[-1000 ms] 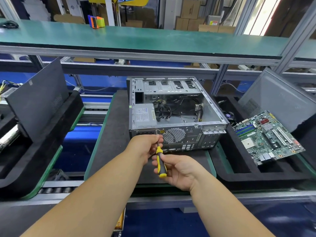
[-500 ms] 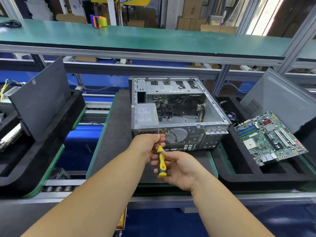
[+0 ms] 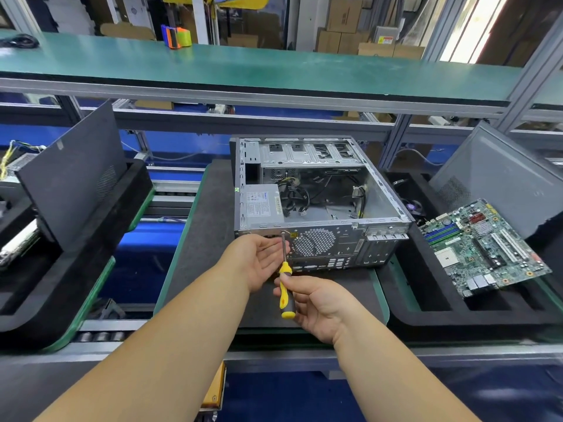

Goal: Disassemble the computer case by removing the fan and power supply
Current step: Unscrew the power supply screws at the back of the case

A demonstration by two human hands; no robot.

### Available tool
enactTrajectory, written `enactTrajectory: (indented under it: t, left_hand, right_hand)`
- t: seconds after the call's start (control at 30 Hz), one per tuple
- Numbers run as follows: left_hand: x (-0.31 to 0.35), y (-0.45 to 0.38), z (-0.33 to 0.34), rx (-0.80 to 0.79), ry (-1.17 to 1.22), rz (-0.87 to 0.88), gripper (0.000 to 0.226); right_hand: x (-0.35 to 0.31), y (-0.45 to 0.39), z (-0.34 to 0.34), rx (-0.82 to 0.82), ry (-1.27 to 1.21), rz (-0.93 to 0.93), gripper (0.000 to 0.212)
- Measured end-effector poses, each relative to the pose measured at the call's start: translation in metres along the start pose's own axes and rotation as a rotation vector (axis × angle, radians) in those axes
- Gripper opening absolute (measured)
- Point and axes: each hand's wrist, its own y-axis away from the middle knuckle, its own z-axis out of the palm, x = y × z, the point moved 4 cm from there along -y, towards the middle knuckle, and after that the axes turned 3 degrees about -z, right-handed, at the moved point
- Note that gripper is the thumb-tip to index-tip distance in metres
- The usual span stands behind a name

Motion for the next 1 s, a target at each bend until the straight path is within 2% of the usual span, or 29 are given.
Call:
enactTrajectory:
  t: [0.2, 0.37, 0.47, 0.57, 0.7, 0.8, 1.0]
  left_hand:
    - [0.0000, -0.0020, 0.0013, -0.016, -0.017, -0.023, 0.031]
    - [0.0002, -0.0044, 0.0028, -0.016, 0.020, -0.029, 0.032]
    - [-0.0005, -0.0054, 0.0016, -0.020, 0.017, -0.031, 0.031]
    - [-0.0013, -0.0059, 0.0014, -0.032, 0.031, -0.034, 0.031]
    - [-0.0019, -0.0070, 0.0021, -0.035, 0.049, -0.026, 0.029]
    - [-0.0031, -0.0081, 0.0019, -0.027, 0.049, -0.023, 0.029]
    - [-0.0032, -0.0086, 0.0023, -0.011, 0.044, -0.019, 0.029]
  right_hand:
    - [-0.0008, -0.0039, -0.0023, 0.061, 0.036, -0.073, 0.013]
    - [0.0005, -0.0058, 0.0008, 0.041, 0.056, -0.143, 0.017]
    - [0.0043, -0.0069, 0.0029, 0.037, 0.024, -0.122, 0.012]
    - [0.0057, -0.0095, 0.0012, 0.061, -0.109, -0.091, 0.009]
    - [0.0015, -0.0078, 0.0007, 0.043, -0.278, -0.004, 0.032]
    - [-0.0010, -0.0066, 0.0030, 0.023, -0.292, 0.007, 0.036]
    - [0.0010, -0.0052, 0.0072, 0.059, -0.299, 0.000, 0.030]
